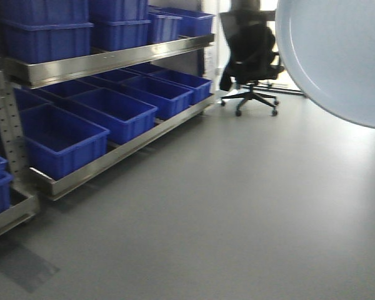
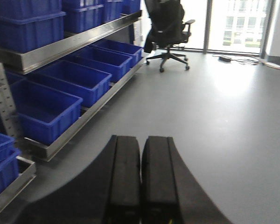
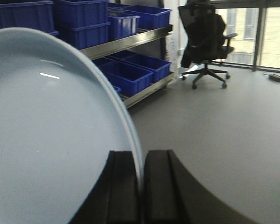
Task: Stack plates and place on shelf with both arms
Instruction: 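Drive the base to the shelf of blue bins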
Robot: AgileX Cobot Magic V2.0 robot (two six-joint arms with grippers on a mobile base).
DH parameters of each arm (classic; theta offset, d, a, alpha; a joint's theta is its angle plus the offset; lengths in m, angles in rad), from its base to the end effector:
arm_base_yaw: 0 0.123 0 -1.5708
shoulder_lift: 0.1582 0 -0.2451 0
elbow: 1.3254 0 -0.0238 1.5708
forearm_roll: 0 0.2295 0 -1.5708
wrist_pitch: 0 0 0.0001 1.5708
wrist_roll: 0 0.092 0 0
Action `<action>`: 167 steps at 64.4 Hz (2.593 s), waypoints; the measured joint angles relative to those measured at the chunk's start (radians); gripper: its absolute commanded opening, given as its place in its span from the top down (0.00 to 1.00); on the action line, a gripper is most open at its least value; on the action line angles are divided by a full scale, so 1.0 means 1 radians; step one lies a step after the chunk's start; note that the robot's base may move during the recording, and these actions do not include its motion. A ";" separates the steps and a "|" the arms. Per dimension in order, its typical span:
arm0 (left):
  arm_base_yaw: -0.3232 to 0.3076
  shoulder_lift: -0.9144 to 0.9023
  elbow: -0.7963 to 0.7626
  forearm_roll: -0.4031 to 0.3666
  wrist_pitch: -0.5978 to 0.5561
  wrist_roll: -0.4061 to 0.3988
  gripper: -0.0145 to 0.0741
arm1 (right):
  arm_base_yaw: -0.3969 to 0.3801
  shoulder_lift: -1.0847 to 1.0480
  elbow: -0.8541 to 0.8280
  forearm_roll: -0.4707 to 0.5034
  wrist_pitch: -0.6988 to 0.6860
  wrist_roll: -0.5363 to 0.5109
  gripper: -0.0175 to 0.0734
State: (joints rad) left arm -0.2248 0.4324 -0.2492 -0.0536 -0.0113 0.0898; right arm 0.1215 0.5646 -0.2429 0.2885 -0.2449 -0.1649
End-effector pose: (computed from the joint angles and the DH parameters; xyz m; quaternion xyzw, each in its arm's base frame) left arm 0.1158 -0.0264 0.2533 0.0956 0.7302 -0.0635 0.6735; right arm 0.1365 0.0103 0.2549 0.0223 0.7065 0.0593 0.7048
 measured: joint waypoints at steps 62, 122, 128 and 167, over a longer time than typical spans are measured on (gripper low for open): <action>0.000 0.000 0.000 0.000 0.000 0.000 0.74 | 0.000 0.000 0.000 0.000 0.000 0.000 0.75; 0.000 0.000 0.000 0.000 0.000 0.000 0.74 | 0.000 0.000 0.000 0.000 0.000 0.000 0.75; 0.000 0.000 0.000 0.000 0.000 0.000 0.74 | 0.000 0.000 0.000 -0.002 0.000 0.000 0.75; 0.000 0.000 0.000 0.000 0.000 0.000 0.74 | 0.000 0.000 0.000 -0.002 0.000 0.000 0.75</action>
State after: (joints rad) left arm -0.2248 0.4324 -0.2492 -0.0536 -0.0113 0.0898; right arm 0.1215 0.5646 -0.2429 0.2868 -0.2449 -0.1649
